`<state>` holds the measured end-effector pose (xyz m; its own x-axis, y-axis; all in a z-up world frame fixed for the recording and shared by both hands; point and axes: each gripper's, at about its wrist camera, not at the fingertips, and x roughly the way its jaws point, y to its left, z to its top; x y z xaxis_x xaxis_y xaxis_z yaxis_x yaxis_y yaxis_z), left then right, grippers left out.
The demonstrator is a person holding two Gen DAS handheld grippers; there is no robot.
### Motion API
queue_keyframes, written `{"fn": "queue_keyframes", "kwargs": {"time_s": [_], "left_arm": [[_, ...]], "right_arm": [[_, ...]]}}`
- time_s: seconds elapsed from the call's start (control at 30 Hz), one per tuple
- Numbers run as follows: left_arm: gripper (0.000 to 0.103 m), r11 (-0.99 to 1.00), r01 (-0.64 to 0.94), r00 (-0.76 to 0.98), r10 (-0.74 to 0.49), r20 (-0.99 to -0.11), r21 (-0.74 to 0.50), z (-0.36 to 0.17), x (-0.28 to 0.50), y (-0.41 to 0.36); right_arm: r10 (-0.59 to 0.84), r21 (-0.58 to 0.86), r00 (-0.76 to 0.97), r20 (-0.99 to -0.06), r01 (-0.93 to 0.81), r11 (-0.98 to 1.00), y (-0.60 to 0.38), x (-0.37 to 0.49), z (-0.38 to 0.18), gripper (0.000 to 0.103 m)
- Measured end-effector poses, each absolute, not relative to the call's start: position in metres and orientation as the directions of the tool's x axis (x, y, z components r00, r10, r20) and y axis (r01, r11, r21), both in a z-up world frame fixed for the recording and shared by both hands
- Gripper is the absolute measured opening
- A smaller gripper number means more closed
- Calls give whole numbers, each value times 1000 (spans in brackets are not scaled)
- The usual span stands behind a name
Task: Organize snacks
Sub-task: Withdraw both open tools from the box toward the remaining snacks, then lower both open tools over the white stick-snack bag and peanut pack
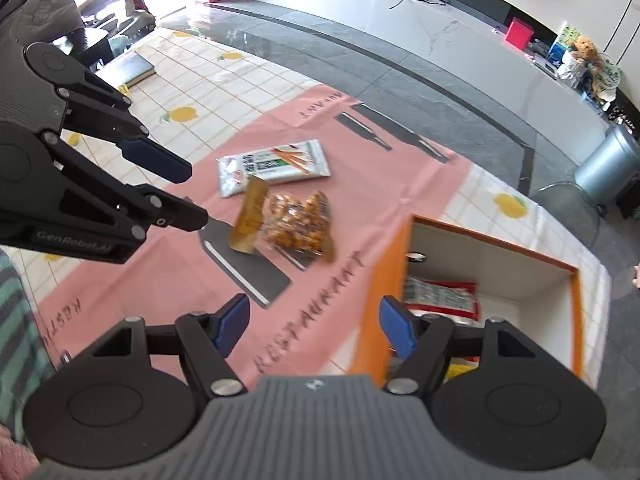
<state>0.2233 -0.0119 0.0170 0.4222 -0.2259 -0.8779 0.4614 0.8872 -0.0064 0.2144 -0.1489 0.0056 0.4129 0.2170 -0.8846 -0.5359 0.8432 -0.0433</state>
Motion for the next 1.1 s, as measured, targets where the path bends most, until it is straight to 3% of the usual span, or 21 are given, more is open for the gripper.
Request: {"fn": "queue_keyframes", "kwargs": {"time_s": [0.23,0.3,0.5,0.77,1.1], "left_arm": [[58,914,406,437,-205,-876,-12,-16,234,30],[66,913,409,438,-207,-875,-11,-27,237,37],[76,917,399,456,-203,-867,-5,-60,255,48],[82,908,419,488,-234,-841,-10,-83,283,53],[83,852,518,516,-235,-824,81,-103,297,40]], "right_arm": [[223,37,367,-903,-451,892,-115,237,-39,69],[201,56,356,-913,-379,924,-111,250,-54,69],[164,149,326,-931,-71,986,-117,292,-78,70],[196,269,274,-941,260,927,-121,326,-104,70],[133,217,252,-959,346,913,-107,348,-117,70]]}}
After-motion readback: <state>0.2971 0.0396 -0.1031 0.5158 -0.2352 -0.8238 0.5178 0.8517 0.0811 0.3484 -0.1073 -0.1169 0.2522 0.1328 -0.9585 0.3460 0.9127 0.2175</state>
